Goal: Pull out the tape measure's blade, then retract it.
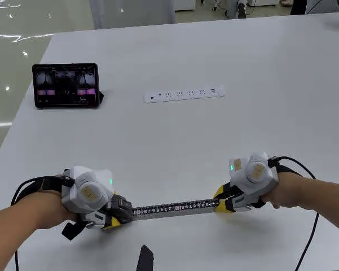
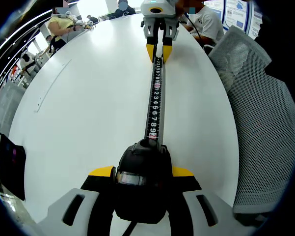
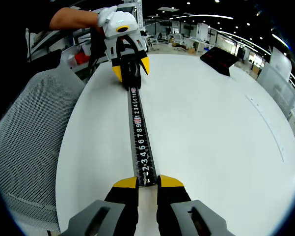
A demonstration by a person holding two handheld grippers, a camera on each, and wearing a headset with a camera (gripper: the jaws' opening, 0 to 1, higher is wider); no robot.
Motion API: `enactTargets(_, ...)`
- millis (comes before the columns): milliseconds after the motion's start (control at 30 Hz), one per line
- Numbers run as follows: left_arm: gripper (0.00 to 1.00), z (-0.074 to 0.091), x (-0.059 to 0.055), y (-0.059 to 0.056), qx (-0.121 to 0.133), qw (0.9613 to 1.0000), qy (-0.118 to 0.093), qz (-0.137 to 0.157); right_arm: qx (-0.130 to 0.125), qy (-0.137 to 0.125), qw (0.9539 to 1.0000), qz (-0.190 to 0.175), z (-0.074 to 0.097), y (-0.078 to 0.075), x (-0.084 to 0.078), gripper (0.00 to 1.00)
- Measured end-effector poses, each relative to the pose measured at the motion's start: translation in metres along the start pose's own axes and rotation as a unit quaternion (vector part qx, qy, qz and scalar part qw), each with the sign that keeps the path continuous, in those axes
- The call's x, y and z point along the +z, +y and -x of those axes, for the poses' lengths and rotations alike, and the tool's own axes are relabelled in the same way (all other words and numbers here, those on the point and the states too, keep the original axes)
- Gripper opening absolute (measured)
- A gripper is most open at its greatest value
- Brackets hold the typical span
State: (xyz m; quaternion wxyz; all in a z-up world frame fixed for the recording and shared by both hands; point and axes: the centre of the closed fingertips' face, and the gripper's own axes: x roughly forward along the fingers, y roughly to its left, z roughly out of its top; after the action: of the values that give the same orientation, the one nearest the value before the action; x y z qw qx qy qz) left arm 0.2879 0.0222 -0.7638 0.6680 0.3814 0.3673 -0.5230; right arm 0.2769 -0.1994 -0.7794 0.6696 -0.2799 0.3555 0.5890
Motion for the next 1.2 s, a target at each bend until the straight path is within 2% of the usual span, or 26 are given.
enactTargets(1200, 0.36, -0.001, 0.0, 0.001, 0.001, 1.0, 0.002, 0.0, -0.01, 0.003, 0.9998, -0.016, 0.015, -0.005, -0.019, 0.09)
